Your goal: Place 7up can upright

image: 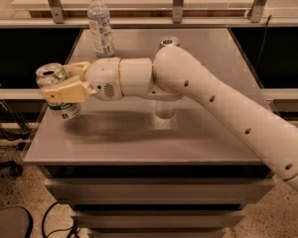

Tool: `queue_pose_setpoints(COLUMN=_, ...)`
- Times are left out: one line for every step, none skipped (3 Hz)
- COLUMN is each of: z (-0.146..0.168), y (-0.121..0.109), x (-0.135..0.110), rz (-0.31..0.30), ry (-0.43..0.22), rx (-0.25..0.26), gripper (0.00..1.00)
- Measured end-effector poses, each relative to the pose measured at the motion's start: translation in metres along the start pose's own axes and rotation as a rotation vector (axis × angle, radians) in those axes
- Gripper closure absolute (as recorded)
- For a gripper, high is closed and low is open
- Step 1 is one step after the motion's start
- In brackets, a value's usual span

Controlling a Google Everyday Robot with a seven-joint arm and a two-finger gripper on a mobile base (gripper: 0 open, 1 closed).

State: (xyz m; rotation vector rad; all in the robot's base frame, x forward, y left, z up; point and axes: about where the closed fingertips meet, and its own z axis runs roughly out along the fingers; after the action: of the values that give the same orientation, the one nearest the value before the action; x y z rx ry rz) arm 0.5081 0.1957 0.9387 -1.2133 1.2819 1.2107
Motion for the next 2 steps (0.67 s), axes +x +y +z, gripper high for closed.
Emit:
queue_pose_setpoints(z=-0.0005, y=0.0035, x=0.0028, rz=-0.011, ry=-0.027, rx=-0.013, gripper=1.00)
queue_pose_setpoints(z=-0.0018, y=0.0074, x=0.0032, rz=-0.030, ry=-0.052, rx=-0.025, gripper=1.00)
